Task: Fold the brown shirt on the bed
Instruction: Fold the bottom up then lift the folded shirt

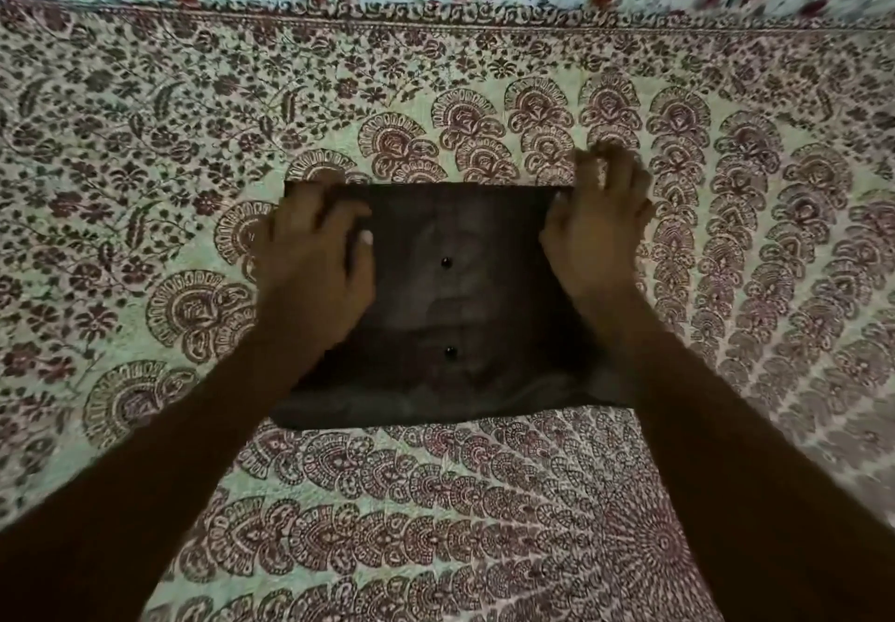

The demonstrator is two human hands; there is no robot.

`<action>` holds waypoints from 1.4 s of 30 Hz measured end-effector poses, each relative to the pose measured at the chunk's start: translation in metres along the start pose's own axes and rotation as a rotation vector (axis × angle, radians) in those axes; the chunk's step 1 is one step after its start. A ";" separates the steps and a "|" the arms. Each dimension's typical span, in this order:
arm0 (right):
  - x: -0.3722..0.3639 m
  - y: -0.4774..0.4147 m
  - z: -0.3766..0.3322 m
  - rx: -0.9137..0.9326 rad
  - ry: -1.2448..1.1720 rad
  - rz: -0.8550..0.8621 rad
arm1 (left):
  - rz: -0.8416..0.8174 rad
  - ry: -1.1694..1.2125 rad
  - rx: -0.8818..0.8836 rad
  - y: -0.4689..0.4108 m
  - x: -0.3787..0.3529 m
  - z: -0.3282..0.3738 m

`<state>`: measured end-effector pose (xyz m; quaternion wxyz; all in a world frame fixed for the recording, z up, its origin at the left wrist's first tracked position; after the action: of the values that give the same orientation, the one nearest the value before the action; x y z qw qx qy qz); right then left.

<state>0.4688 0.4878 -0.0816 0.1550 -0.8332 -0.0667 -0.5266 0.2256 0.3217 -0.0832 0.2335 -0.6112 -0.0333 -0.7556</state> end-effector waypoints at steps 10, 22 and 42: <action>-0.098 0.076 -0.017 0.295 0.142 -0.350 | -0.236 -0.212 -0.045 0.041 -0.087 0.004; -0.058 0.111 -0.019 0.208 0.115 -0.324 | -0.234 -0.213 0.018 0.040 -0.086 0.003; -0.054 0.136 -0.107 0.314 -0.322 -0.467 | -0.325 0.203 0.895 0.161 -0.023 -0.040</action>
<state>0.3912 0.3269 -0.1128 0.1439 -0.8339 -0.3600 -0.3928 0.2560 0.1729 -0.1526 0.3547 -0.3609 -0.4270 -0.7494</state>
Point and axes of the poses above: each hand's wrist, its own y-axis away from the middle knuckle, its own x-axis out of the back of the hand, z = x × y, the point moved 10 cm from there along -y, towards the middle knuckle, and after that the axes turned 6 degrees about -y, right-handed, at the moved point
